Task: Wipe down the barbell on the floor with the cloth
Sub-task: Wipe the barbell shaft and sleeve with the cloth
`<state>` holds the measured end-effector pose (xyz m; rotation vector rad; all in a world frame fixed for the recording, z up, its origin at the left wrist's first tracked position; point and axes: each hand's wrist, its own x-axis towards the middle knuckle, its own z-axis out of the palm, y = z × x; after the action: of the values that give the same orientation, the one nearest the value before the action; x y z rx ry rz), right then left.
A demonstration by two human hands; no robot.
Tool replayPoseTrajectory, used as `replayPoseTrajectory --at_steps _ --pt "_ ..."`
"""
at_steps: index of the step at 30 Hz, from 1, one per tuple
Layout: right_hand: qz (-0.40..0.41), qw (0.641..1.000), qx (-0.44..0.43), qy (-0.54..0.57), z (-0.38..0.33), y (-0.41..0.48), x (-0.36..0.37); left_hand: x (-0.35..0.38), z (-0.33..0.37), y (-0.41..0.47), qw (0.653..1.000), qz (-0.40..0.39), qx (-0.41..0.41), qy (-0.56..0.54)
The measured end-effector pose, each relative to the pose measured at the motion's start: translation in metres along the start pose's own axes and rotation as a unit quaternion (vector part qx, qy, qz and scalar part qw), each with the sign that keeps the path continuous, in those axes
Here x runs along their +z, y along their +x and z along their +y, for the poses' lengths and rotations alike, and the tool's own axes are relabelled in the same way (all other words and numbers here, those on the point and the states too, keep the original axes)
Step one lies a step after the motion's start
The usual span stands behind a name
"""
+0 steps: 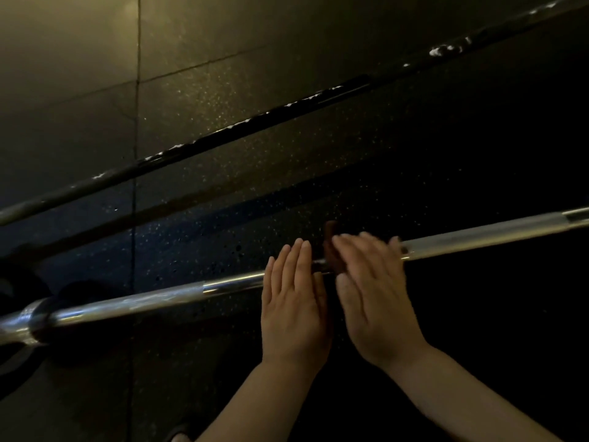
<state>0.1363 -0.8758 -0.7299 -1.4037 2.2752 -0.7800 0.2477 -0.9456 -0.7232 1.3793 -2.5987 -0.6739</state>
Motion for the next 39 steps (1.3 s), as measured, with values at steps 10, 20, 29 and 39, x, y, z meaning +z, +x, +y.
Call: replayPoseTrajectory --at_steps 10,20,29,39 --pt "0.045 0.986 0.038 0.156 0.019 0.007 -0.016 0.014 0.019 0.013 0.988 -0.054 0.086 0.120" --pt "0.012 0.997 -0.033 0.064 -0.003 0.017 0.016 0.022 0.006 0.008 0.992 0.086 -0.079 0.050" --pt "0.021 1.000 -0.016 0.013 -0.018 0.019 0.021 -0.008 -0.035 0.009 0.975 0.126 -0.182 0.037" --pt "-0.037 0.998 0.027 0.029 -0.062 0.042 0.032 -0.082 -0.083 0.024 0.891 -0.193 0.260 0.318"
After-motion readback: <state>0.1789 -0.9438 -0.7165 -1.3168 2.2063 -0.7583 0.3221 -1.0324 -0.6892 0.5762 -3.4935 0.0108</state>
